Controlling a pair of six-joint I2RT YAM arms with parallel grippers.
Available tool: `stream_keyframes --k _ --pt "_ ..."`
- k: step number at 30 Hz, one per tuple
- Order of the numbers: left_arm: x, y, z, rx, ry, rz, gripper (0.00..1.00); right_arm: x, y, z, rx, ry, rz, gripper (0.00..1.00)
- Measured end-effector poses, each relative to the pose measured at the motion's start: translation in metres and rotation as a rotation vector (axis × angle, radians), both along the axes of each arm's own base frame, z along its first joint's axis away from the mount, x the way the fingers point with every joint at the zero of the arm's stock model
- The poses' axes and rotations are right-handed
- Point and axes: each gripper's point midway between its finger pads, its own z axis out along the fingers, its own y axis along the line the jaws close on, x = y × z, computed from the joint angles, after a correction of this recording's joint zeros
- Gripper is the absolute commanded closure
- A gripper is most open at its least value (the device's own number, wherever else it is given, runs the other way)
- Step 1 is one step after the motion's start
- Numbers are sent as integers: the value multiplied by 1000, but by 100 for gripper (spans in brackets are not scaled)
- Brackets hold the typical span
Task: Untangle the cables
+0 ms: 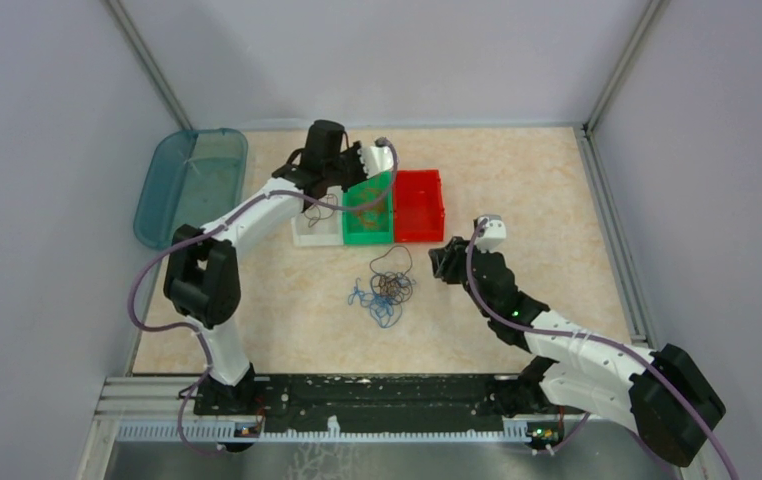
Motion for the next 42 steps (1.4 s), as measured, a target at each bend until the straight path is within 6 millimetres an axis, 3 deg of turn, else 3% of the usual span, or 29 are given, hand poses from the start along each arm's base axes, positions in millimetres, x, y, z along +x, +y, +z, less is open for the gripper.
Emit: stream_keyframes --k 10,16,23,26,32,34,37,40,42 --pt "-8 2 -62 66 61 -4 100 -2 0 -4 -5 19 6 58" --pt "-1 -4 -85 85 63 -4 100 -5 -1 -5 -1 29 3 58" --pt "2 -1 -128 146 110 1 100 -7 -3 1 15 23 1 58" --pt "1 -1 -130 160 106 -3 88 -8 -4 1 15 26 0 58" --pt "1 -6 -118 167 123 -13 47 -8 -3 0 15 28 4 58" --pt "2 -10 -104 152 136 -19 30 -8 -2 0 16 29 9 57" --pt "1 -19 -67 102 139 -36 3 -8 0 -1 19 37 22 55" --pt "-8 -23 -24 44 120 -61 1 -8 4 -3 14 56 42 54" --pt "-25 -23 17 -7 100 -91 1 -7 9 -5 8 71 59 53"
